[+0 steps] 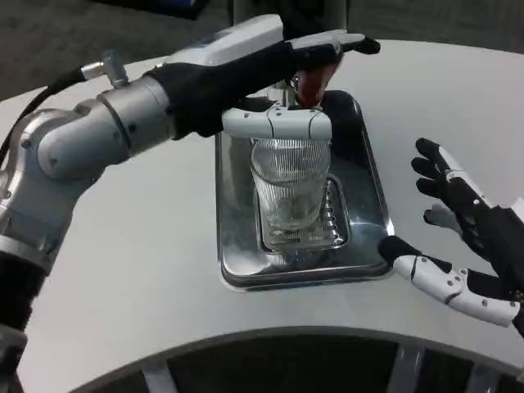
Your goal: Grasp the cup under the faucet to collect the drink, then remove the cup.
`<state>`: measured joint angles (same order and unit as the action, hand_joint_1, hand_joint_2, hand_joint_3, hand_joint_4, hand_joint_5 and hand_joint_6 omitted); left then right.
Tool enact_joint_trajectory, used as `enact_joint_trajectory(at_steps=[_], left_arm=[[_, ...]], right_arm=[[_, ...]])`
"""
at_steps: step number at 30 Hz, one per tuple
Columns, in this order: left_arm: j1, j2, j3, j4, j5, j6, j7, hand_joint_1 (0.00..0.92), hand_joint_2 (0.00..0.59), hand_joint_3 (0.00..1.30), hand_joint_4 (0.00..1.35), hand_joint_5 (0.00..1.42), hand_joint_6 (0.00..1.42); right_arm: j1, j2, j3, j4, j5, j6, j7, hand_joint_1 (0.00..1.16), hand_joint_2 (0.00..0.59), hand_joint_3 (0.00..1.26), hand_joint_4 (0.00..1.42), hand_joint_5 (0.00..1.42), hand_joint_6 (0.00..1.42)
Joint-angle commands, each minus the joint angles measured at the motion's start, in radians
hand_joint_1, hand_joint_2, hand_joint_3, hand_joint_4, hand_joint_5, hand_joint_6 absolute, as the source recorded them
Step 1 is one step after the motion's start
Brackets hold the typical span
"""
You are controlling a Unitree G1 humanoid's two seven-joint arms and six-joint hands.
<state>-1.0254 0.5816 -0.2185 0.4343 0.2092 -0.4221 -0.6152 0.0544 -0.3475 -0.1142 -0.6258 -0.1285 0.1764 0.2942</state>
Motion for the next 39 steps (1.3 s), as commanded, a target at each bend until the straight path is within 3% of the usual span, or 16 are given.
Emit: enact_joint_trajectory(at_steps=[1,15,19,39], left_arm=[[0.042,0.010,-0.060,0.047,0.081,0.002,-0.032,0.000,0.078,0.11,0.00,0.03,0.11],[0.029,0.014,-0.088,0.070,0.111,-0.038,-0.007,0.000,0.077,0.10,0.00,0.02,0.11],[0.028,0.015,-0.086,0.078,0.107,-0.038,-0.006,0.000,0.077,0.10,0.00,0.01,0.11],[0.040,0.020,-0.022,0.064,0.054,-0.014,0.010,0.000,0.086,0.10,0.00,0.01,0.11]], right_arm=[[0.004,0.002,0.006,0.011,0.000,0.008,-0.010,0.60,0.289,0.00,0.04,0.06,0.15],[-0.011,0.013,0.031,0.042,-0.002,-0.004,-0.029,0.60,0.290,0.00,0.05,0.06,0.14],[-0.034,0.022,0.060,0.067,-0.017,-0.014,-0.048,0.60,0.282,0.00,0.05,0.06,0.14],[-0.118,0.069,0.160,0.154,-0.094,-0.040,-0.122,0.62,0.266,0.00,0.05,0.07,0.14]])
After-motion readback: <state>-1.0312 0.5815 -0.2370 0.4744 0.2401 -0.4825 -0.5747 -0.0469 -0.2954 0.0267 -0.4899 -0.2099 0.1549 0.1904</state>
